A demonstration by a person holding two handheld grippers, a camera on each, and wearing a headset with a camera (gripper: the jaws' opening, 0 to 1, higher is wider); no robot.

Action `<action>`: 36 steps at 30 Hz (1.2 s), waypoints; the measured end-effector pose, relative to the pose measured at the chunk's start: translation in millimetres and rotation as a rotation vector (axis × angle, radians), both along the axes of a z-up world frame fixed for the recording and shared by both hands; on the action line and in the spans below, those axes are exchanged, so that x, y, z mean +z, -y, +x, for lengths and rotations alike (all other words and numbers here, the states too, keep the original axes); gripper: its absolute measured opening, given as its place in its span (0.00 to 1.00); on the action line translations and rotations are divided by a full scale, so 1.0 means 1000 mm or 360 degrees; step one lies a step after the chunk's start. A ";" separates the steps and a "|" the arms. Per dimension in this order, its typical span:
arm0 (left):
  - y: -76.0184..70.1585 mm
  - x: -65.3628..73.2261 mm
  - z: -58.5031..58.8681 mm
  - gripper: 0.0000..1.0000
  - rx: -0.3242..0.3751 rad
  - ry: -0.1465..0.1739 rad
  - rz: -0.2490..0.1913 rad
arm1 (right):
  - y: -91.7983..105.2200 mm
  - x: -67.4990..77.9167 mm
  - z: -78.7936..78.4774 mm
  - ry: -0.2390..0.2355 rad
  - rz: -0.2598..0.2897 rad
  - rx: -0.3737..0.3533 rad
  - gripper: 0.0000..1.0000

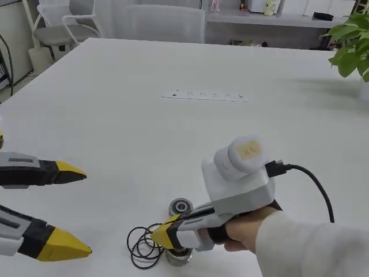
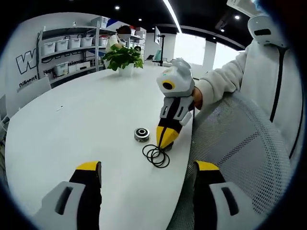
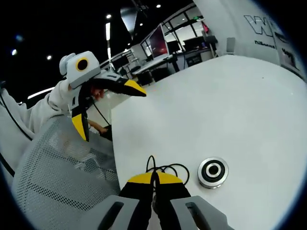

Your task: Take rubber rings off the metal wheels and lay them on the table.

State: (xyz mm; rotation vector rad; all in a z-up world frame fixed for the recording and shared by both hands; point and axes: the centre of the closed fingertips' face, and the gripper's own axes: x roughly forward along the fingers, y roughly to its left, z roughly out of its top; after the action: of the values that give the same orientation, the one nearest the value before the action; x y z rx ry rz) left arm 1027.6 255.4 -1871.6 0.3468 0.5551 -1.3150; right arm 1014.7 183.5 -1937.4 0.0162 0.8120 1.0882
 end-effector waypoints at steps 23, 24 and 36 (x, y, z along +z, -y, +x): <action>-0.018 -0.005 -0.026 0.80 0.0127 0.0014 -0.0038 | 0.015 0.001 0.014 0.0101 -0.0084 -0.0061 0.04; -0.017 -0.004 -0.026 0.80 0.0131 0.0015 -0.0042 | 0.016 0.003 0.015 0.0108 -0.0081 -0.0067 0.05; -0.014 -0.005 -0.028 0.81 0.0148 0.0013 -0.0069 | 0.028 0.038 0.026 0.0211 0.0024 -0.0149 0.15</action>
State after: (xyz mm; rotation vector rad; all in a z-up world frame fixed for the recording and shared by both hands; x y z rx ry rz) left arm 999.8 269.7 -1876.2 0.2873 0.5291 -1.2335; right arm 1040.8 155.2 -1899.4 -0.0051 0.6772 0.9965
